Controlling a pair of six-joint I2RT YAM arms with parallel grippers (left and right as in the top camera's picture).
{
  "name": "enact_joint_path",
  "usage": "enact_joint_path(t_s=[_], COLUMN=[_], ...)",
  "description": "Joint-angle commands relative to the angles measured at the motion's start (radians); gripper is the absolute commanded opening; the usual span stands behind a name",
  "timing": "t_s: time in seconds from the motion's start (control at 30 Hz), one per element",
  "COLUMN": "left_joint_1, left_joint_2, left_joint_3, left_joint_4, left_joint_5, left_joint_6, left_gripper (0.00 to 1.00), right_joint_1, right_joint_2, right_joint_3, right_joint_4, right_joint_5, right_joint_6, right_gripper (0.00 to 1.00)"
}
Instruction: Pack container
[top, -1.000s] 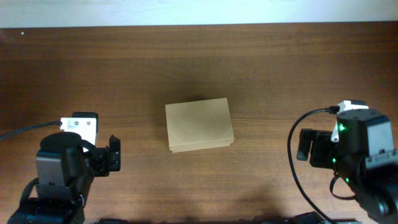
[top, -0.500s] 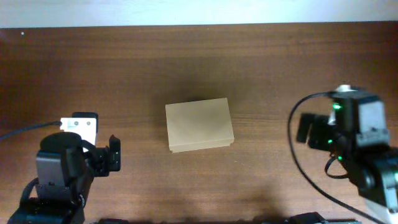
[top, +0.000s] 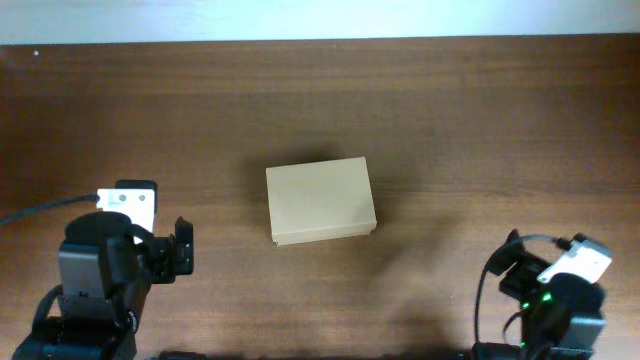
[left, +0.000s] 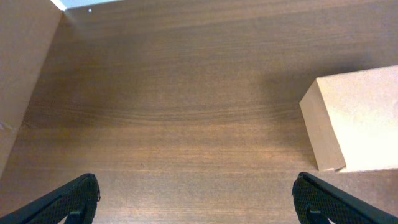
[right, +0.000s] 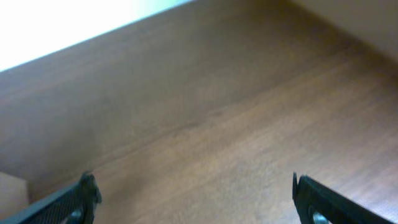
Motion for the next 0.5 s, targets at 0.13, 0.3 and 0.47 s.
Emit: enact_joint_path(t_s=[0.13,0.3,0.47], left_joint_1=[0.006,0.006,0.006], left_joint_2=[-0.001,-0.001,-0.001], left_joint_3=[-0.005,-0.005,-0.005], left_joint_4=[0.001,0.002,0.002], left_joint_5=[-0.007,-0.007,-0.007], left_joint_6=[-0.01,-0.01,-0.01], left_gripper=[0.99,0.99,0.99], right_joint_1=[-0.012,-0.012,-0.012], right_joint_2=[-0.187,-0.222,-0.27], right_joint_3=[-0.257,-0.331,-0.401], right_joint_4=[0.061,0.061,0.061], right_joint_5=[-0.01,-0.01,-0.01], right_joint_6=[0.013,0.013,0.013], right_gripper=[0.99,0.99,0.99])
